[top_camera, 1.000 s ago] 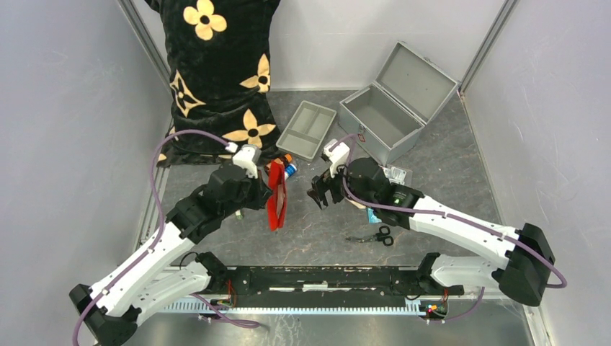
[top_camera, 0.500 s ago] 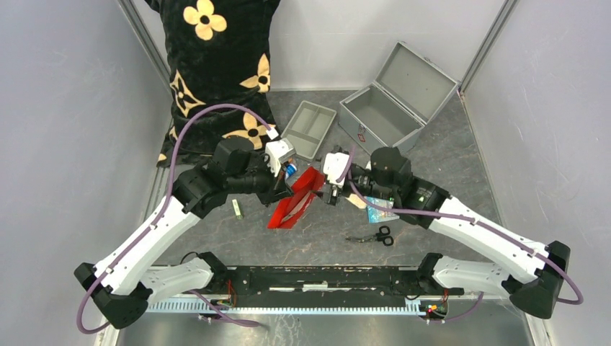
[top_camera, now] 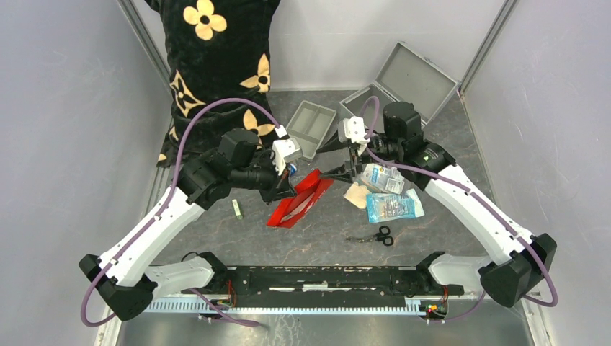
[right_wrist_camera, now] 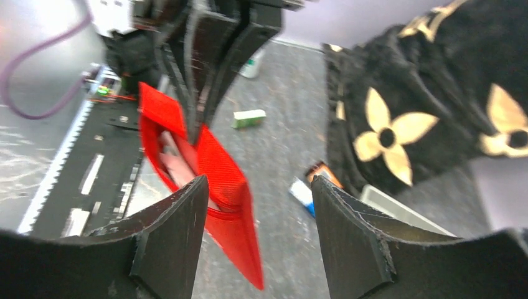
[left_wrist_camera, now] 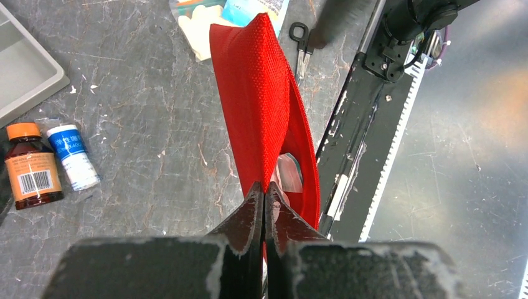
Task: Organize the medicine kit
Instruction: Adjust the medicine pouch.
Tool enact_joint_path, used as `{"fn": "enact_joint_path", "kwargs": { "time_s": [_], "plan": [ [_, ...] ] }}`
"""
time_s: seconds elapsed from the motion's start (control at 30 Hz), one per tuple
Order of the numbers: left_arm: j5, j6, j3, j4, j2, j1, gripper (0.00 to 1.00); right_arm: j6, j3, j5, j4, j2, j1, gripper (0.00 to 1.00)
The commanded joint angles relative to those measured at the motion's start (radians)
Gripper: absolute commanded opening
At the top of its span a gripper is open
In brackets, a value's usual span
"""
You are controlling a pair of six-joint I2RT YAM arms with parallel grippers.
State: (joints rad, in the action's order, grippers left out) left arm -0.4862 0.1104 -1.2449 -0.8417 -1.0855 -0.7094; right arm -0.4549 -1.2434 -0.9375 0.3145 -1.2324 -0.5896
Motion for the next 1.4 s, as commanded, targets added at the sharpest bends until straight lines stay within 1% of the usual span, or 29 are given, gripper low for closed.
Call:
{"fn": "enact_joint_path", "kwargs": {
  "time_s": [0.0, 0.07, 0.17, 0.43, 0.5, 0.57, 0.6, 0.63, 0.67, 0.7, 0.73, 0.8, 0.83, 0.87, 0.9, 0.93, 0.97, 1.03, 1.1, 1.13, 1.2, 1.3, 1.37],
  "plan": [
    [-0.032, 0.044, -0.054, 0.002, 0.014, -0.005, 0.02, 0.062, 0.004, -0.261, -0.061, -0.001, 0.005, 0.68],
    [-0.032, 0.047, -0.059, 0.001, 0.015, -0.005, 0.02, 0.105, 0.031, -0.252, -0.109, 0.0, 0.006, 0.68],
    [-0.04, 0.049, -0.065, 0.002, 0.009, -0.005, 0.02, 0.135, 0.041, -0.248, -0.135, -0.021, 0.005, 0.66],
    [-0.049, 0.055, -0.086, 0.004, -0.007, -0.005, 0.02, 0.145, 0.033, -0.212, -0.128, -0.073, 0.006, 0.56],
    [-0.044, 0.055, -0.09, 0.006, -0.007, -0.005, 0.03, 0.145, 0.032, -0.221, -0.125, -0.08, 0.006, 0.47],
    [-0.029, 0.05, -0.092, 0.013, -0.004, -0.005, 0.05, 0.14, 0.031, -0.238, -0.125, -0.079, 0.005, 0.36],
    [-0.017, 0.044, -0.09, 0.021, -0.003, -0.004, 0.08, 0.14, 0.035, -0.243, -0.13, -0.076, 0.006, 0.27],
    [-0.001, 0.037, -0.088, 0.027, -0.001, -0.004, 0.13, 0.14, 0.037, -0.244, -0.135, -0.071, 0.006, 0.19],
    [0.025, 0.023, -0.085, 0.037, 0.004, -0.004, 0.16, 0.143, 0.043, -0.234, -0.146, -0.064, 0.007, 0.09],
    [0.038, 0.011, -0.083, 0.048, 0.011, -0.005, 0.18, 0.151, 0.05, -0.217, -0.156, -0.056, 0.009, 0.0],
    [0.066, -0.003, -0.079, 0.062, 0.019, -0.004, 0.22, 0.164, 0.062, -0.185, -0.171, -0.045, 0.012, 0.0],
    [0.125, -0.04, -0.066, 0.103, 0.048, -0.005, 0.4, 0.223, 0.108, -0.113, -0.24, -0.014, 0.032, 0.0],
    [0.164, -0.058, -0.055, 0.131, 0.068, -0.004, 0.55, 0.265, 0.137, -0.083, -0.288, 0.009, 0.047, 0.0],
    [0.2, -0.08, -0.036, 0.167, 0.093, -0.004, 0.79, 0.315, 0.165, -0.054, -0.349, 0.031, 0.07, 0.0],
    [0.235, -0.102, -0.016, 0.205, 0.118, -0.005, 0.89, 0.354, 0.196, -0.034, -0.393, 0.049, 0.094, 0.0],
    [0.273, -0.122, 0.005, 0.245, 0.144, -0.005, 0.95, 0.401, 0.225, -0.008, -0.44, 0.071, 0.123, 0.0],
    [0.316, -0.155, 0.027, 0.301, 0.173, -0.004, 0.99, 0.432, 0.245, 0.015, -0.481, 0.09, 0.155, 0.0],
    [0.412, -0.202, 0.08, 0.387, 0.236, -0.004, 1.0, 0.504, 0.281, 0.031, -0.537, 0.124, 0.209, 0.0],
    [0.478, -0.234, 0.139, 0.468, 0.28, -0.004, 1.0, 0.566, 0.31, 0.004, -0.606, 0.151, 0.251, 0.0],
    [0.483, -0.235, 0.174, 0.52, 0.297, -0.004, 1.0, 0.621, 0.326, -0.025, -0.669, 0.162, 0.275, 0.0],
    [0.483, -0.229, 0.21, 0.563, 0.321, -0.004, 1.0, 0.719, 0.357, -0.064, -0.791, 0.172, 0.301, 0.0],
    [0.397, -0.183, 0.258, 0.608, 0.344, -0.004, 1.0, 0.932, 0.4, -0.125, -1.055, 0.176, 0.321, 0.0],
    [0.383, -0.163, 0.281, 0.618, 0.355, -0.004, 1.0, 1.038, 0.402, -0.138, -1.184, 0.174, 0.325, 0.0]
  ]
}}
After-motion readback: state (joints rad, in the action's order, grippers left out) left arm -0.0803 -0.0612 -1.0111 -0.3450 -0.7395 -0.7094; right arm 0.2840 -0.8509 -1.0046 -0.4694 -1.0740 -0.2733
